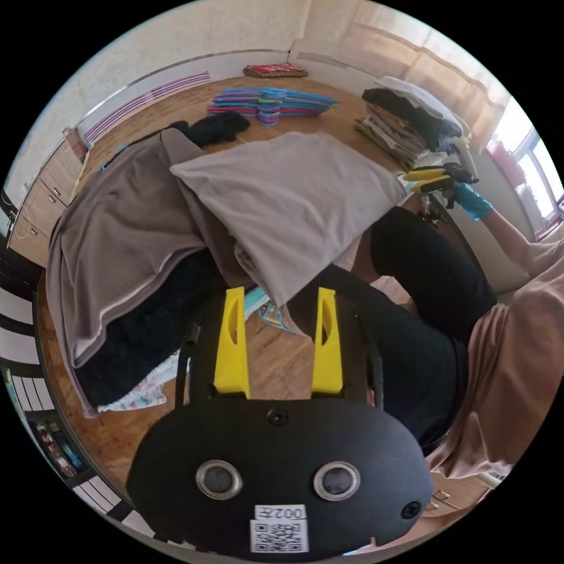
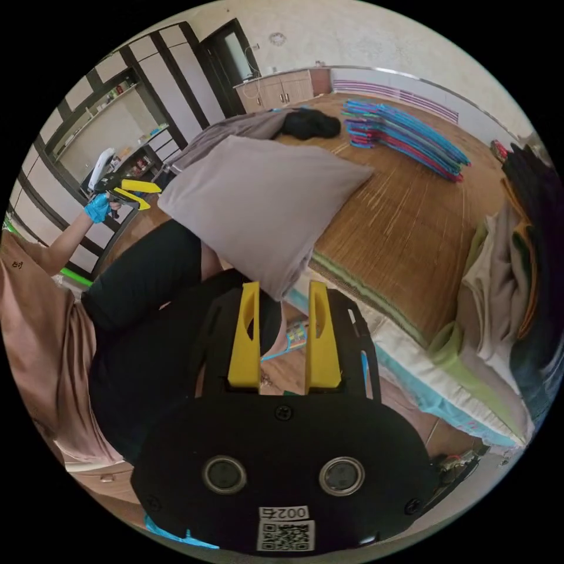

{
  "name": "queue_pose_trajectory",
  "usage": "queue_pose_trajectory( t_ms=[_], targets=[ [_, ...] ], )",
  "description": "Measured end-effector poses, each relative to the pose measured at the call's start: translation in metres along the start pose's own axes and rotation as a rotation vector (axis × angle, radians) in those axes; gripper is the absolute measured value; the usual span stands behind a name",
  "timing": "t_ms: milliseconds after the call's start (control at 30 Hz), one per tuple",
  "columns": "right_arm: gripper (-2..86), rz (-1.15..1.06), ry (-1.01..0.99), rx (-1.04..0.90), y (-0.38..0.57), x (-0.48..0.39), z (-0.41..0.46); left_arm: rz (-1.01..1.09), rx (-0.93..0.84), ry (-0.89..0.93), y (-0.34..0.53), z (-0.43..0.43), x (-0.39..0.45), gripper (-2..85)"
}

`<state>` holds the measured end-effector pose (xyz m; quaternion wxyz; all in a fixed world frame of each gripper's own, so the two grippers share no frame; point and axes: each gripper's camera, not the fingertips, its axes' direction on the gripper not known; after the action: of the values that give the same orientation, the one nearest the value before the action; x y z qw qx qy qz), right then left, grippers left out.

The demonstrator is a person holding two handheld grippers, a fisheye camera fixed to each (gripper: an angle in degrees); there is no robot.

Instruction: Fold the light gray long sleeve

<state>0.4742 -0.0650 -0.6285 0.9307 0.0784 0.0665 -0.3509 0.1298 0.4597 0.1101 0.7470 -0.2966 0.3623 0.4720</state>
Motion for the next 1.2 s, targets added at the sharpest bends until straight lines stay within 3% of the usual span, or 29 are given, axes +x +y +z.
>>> queue_pose_trajectory(
  t_ms=[300,467,867,1200],
  targets=[
    [3.2,0.060,-0.137,-0.004,0.023,0.007,-0.006,-0.028,0.028,-0.027,0.019,0.008,0.001,-0.4],
    [-0.3,0.004,-0.059,0.032,0.042,-0.009,-0.054,-0.055,0.059,-0.081,0.034,-0.015,0.005,-1.0],
    [-0.8,-0.045,-0.088,0.028,0.121,-0.091,-0.122,-0.119,0.039,-0.041,0.079,-0.036,0.032,-1.0],
    [-0.6,-0.020,-0.045,0.031,0.160,-0.151,-0.115,-0.156,0.015,0.007,0.109,-0.042,0.059,-1.0]
  ],
)
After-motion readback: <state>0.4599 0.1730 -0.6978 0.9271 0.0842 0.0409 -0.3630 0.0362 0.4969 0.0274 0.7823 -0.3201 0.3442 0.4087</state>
